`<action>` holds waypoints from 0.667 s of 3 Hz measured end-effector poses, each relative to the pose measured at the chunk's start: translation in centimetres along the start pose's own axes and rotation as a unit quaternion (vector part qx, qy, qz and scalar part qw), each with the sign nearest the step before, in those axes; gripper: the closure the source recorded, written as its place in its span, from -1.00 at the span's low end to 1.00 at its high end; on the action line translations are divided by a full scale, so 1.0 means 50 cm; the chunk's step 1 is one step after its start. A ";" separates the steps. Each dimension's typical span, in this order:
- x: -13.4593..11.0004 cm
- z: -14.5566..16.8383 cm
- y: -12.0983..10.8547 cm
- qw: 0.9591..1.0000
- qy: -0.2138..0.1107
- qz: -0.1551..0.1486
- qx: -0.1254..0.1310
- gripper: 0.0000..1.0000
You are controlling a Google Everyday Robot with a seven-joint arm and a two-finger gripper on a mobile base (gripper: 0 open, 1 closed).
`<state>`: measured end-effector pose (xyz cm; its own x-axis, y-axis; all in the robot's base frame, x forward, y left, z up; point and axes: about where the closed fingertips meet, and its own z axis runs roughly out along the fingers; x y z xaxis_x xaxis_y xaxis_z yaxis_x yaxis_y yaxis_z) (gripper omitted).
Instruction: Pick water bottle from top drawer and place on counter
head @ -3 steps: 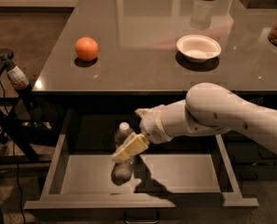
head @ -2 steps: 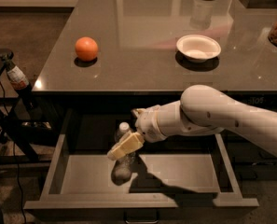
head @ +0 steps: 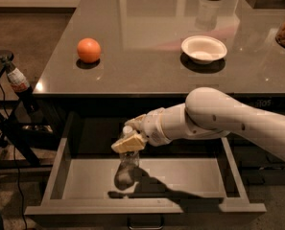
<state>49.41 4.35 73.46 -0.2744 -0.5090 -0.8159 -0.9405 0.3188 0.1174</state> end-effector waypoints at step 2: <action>0.000 0.000 0.000 1.000 0.000 0.000 0.000 0.70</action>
Offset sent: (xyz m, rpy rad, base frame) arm 0.0000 0.0000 0.0000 0.0000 0.0000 0.0001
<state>49.41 4.36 73.47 -0.2743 -0.5091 -0.8159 -0.9406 0.3187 0.1174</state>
